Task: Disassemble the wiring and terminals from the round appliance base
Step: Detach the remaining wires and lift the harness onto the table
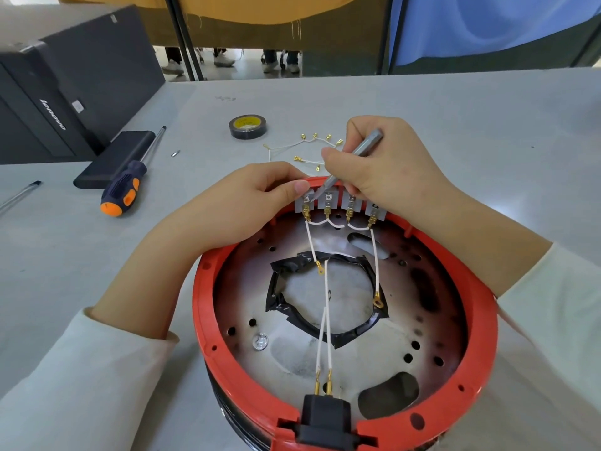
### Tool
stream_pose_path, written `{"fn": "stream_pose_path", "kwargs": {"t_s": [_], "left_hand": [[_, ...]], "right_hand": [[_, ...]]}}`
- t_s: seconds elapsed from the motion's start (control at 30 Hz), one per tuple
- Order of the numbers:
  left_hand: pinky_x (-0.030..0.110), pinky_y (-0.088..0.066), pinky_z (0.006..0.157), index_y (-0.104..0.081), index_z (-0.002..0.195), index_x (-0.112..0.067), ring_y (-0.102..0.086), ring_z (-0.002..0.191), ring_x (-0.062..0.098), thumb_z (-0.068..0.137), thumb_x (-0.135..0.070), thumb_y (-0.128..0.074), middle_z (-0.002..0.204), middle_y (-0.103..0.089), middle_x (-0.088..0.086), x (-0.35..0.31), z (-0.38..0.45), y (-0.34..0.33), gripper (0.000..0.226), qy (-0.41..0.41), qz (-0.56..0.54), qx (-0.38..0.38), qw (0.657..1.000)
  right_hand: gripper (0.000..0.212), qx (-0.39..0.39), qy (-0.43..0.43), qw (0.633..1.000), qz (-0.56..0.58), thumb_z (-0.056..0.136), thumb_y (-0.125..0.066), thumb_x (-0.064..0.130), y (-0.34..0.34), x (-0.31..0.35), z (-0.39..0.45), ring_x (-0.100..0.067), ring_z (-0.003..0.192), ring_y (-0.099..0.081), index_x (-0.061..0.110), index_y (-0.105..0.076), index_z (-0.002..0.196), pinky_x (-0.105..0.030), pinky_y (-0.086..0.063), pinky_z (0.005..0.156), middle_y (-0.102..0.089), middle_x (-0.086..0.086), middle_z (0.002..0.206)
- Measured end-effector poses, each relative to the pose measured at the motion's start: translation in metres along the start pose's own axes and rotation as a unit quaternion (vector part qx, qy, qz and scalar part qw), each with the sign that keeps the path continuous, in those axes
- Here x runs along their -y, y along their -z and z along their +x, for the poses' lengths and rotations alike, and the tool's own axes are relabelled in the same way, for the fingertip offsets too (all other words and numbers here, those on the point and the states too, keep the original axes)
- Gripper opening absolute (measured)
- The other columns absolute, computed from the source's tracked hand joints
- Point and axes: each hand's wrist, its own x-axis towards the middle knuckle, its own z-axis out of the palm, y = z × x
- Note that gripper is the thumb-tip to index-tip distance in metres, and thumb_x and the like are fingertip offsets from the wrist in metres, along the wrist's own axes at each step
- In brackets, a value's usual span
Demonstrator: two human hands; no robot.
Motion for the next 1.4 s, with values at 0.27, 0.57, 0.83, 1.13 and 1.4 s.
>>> {"fn": "stream_pose_path", "kwargs": {"t_s": [0.27, 0.57, 0.83, 1.13, 1.4], "left_hand": [[0.046, -0.045, 0.094, -0.063, 0.109, -0.029, -0.062, 0.1, 0.024, 0.097, -0.04, -0.044, 0.105, -0.068, 0.005, 0.0, 0.0, -0.001, 0.024, 0.0, -0.004, 0.001, 1.0], [0.045, -0.044, 0.095, -0.062, 0.113, -0.028, -0.062, 0.101, 0.024, 0.097, -0.038, -0.044, 0.106, -0.068, 0.005, -0.002, 0.001, 0.0, 0.026, -0.003, 0.005, 0.002, 1.0], [0.039, -0.045, 0.095, -0.062, 0.111, -0.031, -0.06, 0.1, 0.013, 0.097, -0.04, -0.043, 0.105, -0.067, -0.008, -0.002, -0.001, -0.001, 0.025, 0.003, 0.007, -0.007, 1.0], [0.043, -0.046, 0.093, -0.062, 0.112, -0.031, -0.062, 0.099, 0.02, 0.098, -0.04, -0.044, 0.105, -0.068, -0.005, -0.002, 0.0, -0.001, 0.025, -0.003, 0.011, -0.01, 1.0], [0.041, -0.044, 0.095, -0.062, 0.113, -0.029, -0.06, 0.101, 0.016, 0.097, -0.039, -0.044, 0.106, -0.067, -0.004, -0.001, 0.0, -0.001, 0.026, -0.006, 0.012, -0.011, 1.0]], "right_hand": [[0.034, -0.001, -0.018, 1.0, -0.01, 0.084, -0.061, 0.009, -0.001, 0.002, 0.002, -0.005, 0.031, -0.039, 0.014, -0.041, 0.056, -0.013, -0.033, 0.037, -0.043, 0.007, 0.033], [0.029, 0.051, -0.069, 0.994, -0.069, 0.076, -0.058, 0.012, -0.004, 0.005, 0.014, -0.009, 0.032, -0.039, 0.015, -0.041, 0.054, -0.014, -0.032, 0.035, -0.046, 0.004, 0.035], [0.024, -0.038, -0.01, 0.999, -0.033, 0.077, -0.059, 0.008, -0.003, 0.001, 0.004, -0.004, 0.031, -0.039, 0.01, -0.044, 0.058, -0.013, -0.031, 0.035, -0.043, 0.002, 0.039], [0.034, -0.049, 0.041, 0.997, -0.051, 0.078, -0.063, 0.008, -0.006, 0.001, -0.004, -0.005, 0.033, -0.044, 0.017, -0.04, 0.055, -0.013, -0.033, 0.038, -0.046, -0.003, 0.044], [0.036, -0.058, 0.061, 0.993, -0.079, 0.079, -0.063, 0.011, -0.007, 0.001, -0.005, -0.007, 0.042, -0.037, 0.018, -0.037, 0.055, -0.015, -0.03, 0.044, -0.038, 0.003, 0.047]]}}
